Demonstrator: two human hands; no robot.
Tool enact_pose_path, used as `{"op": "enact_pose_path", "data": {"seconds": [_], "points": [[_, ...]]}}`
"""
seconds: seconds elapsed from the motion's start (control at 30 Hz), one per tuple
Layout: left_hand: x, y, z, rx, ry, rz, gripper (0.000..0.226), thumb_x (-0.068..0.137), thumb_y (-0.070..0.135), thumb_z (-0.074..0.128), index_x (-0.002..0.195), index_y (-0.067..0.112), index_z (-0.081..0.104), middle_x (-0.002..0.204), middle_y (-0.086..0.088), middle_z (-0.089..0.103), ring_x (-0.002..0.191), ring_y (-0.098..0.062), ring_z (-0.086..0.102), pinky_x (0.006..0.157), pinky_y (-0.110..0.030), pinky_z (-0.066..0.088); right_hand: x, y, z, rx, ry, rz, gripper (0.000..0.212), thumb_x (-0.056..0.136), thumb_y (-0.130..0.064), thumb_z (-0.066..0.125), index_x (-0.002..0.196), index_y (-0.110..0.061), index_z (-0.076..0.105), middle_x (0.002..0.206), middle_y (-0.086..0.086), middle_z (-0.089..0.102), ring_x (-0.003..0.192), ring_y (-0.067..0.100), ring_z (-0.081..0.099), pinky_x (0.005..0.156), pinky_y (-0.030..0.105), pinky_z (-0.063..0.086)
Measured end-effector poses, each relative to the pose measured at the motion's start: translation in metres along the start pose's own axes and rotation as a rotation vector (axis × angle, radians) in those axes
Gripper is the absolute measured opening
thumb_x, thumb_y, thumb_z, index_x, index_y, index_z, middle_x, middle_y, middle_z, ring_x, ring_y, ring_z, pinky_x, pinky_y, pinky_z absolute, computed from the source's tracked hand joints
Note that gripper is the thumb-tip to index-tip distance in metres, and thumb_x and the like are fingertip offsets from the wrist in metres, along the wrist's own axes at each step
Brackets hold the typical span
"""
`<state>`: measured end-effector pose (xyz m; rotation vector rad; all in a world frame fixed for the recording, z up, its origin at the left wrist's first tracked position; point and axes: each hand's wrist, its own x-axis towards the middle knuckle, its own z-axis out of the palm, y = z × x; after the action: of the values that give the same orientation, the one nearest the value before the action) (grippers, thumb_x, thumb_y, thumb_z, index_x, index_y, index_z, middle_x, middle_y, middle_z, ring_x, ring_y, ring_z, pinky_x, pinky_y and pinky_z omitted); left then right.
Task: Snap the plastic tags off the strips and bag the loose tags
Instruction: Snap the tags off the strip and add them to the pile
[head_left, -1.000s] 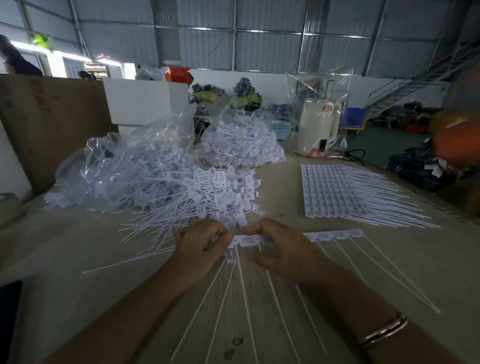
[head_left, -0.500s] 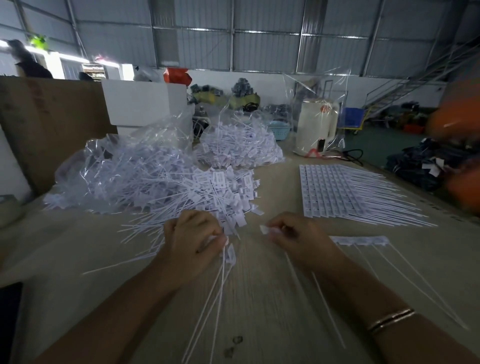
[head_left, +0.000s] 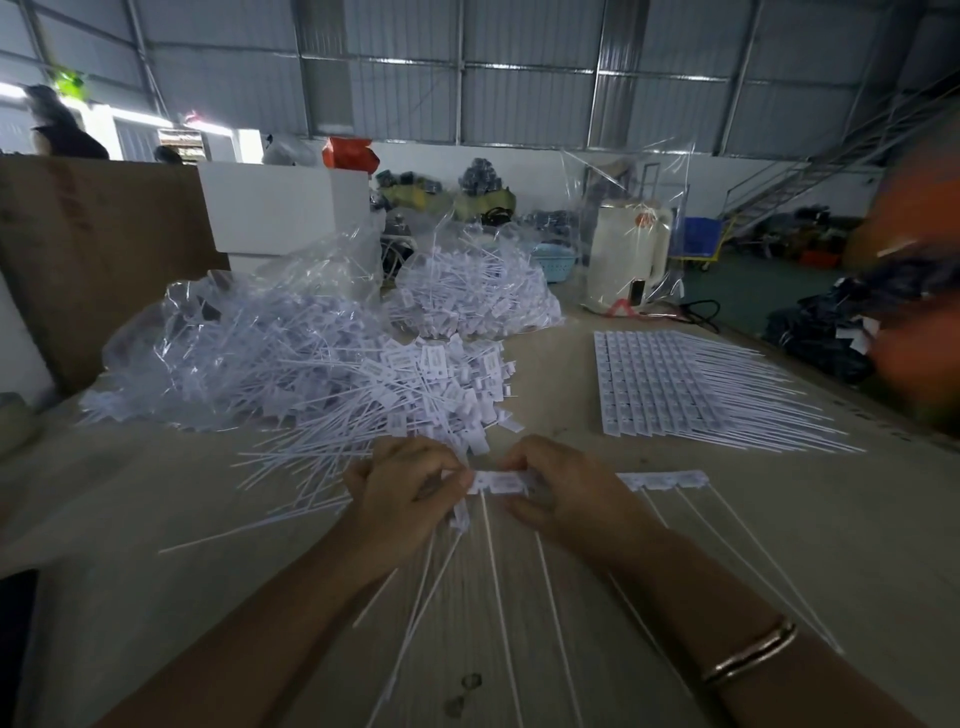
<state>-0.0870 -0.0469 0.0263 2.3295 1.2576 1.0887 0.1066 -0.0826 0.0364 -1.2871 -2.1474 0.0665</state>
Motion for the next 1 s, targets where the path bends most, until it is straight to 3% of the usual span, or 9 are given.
{"op": "enact_pose_path", "data": {"seconds": [0.17, 0.27, 0.4, 0.53, 0.63, 0.73, 0.83, 0.9, 1.0], "points": [[0.001, -0.008, -0.008, 0.012, 0.007, 0.243, 0.041, 0.081, 0.049, 0.044, 0.077, 0.017, 0.069, 0.085, 0.017, 0.062, 0.093, -0.012, 0.053, 0.086, -0.041, 0.037, 0.002, 0.001, 0.003, 0.179, -0.007, 0.032, 0.007, 0.087, -0.025, 0.064, 0.084, -0.021, 0.069, 0.073, -0.012, 0.062, 0.067, 0.005, 0.056, 0.060, 0.012, 0.038], [-0.001, -0.004, -0.009, -0.024, 0.014, 0.329, 0.033, 0.084, 0.041, 0.046, 0.074, 0.017, 0.065, 0.081, 0.018, 0.060, 0.087, -0.009, 0.052, 0.081, -0.044, 0.039, 0.002, 0.001, -0.004, 0.327, -0.012, 0.086, 0.020, 0.091, -0.020, 0.058, 0.073, -0.028, 0.065, 0.066, -0.010, 0.062, 0.061, 0.003, 0.056, 0.060, 0.012, 0.042], [-0.002, 0.001, -0.007, -0.082, -0.011, 0.288, 0.035, 0.084, 0.039, 0.044, 0.076, 0.013, 0.065, 0.082, 0.010, 0.062, 0.089, -0.020, 0.054, 0.082, -0.045, 0.040, 0.000, -0.002, -0.005, 0.352, -0.015, 0.080, 0.028, 0.092, -0.017, 0.056, 0.070, -0.035, 0.058, 0.066, -0.008, 0.061, 0.062, 0.005, 0.058, 0.062, 0.012, 0.045], [-0.008, -0.007, -0.018, -0.391, 0.047, 0.110, 0.022, 0.084, 0.024, 0.052, 0.080, 0.006, 0.064, 0.084, -0.006, 0.062, 0.085, -0.023, 0.057, 0.079, -0.037, 0.042, -0.003, 0.018, -0.019, 0.575, 0.222, 0.277, 0.023, 0.092, -0.017, 0.055, 0.070, -0.022, 0.058, 0.067, -0.006, 0.061, 0.062, 0.007, 0.056, 0.063, 0.023, 0.048], [-0.005, -0.013, -0.020, -0.066, 0.049, 0.108, 0.046, 0.081, 0.042, 0.036, 0.080, 0.008, 0.067, 0.084, 0.003, 0.063, 0.091, -0.016, 0.055, 0.082, -0.041, 0.033, -0.005, 0.022, -0.019, 0.324, 0.178, 0.226, 0.012, 0.086, -0.027, 0.063, 0.076, -0.032, 0.059, 0.072, -0.013, 0.061, 0.064, 0.001, 0.054, 0.062, 0.015, 0.044], [0.000, -0.007, -0.014, 0.299, 0.083, 0.065, 0.055, 0.079, 0.050, 0.019, 0.092, 0.027, 0.067, 0.100, 0.017, 0.057, 0.105, -0.009, 0.047, 0.087, -0.038, 0.026, 0.001, 0.003, 0.002, 0.192, 0.091, 0.154, 0.014, 0.082, -0.034, 0.067, 0.082, -0.037, 0.054, 0.076, -0.015, 0.057, 0.071, -0.001, 0.053, 0.062, 0.011, 0.043], [0.000, 0.000, -0.007, 0.245, 0.180, 0.104, 0.049, 0.084, 0.050, 0.025, 0.094, 0.027, 0.067, 0.103, 0.014, 0.056, 0.101, -0.010, 0.046, 0.088, -0.041, 0.031, 0.007, -0.013, 0.014, 0.151, 0.108, 0.053, 0.023, 0.081, -0.032, 0.069, 0.098, -0.024, 0.056, 0.088, -0.012, 0.059, 0.079, 0.002, 0.055, 0.070, 0.022, 0.047], [0.000, 0.004, -0.001, 0.162, 0.133, 0.110, 0.054, 0.081, 0.054, 0.028, 0.087, 0.021, 0.070, 0.096, 0.012, 0.060, 0.098, -0.011, 0.046, 0.088, -0.043, 0.033, 0.008, -0.019, 0.014, 0.145, 0.113, 0.003, 0.029, 0.081, -0.031, 0.069, 0.102, -0.016, 0.055, 0.095, -0.003, 0.063, 0.086, 0.010, 0.059, 0.076, 0.032, 0.049], [0.003, 0.004, 0.004, 0.037, 0.061, 0.109, 0.058, 0.077, 0.057, 0.032, 0.073, 0.012, 0.068, 0.081, 0.005, 0.064, 0.091, -0.016, 0.051, 0.088, -0.046, 0.036, 0.006, -0.024, 0.010, 0.167, 0.070, -0.046, 0.032, 0.083, -0.033, 0.067, 0.106, -0.014, 0.055, 0.100, -0.002, 0.064, 0.092, 0.010, 0.060, 0.080, 0.034, 0.049]]}}
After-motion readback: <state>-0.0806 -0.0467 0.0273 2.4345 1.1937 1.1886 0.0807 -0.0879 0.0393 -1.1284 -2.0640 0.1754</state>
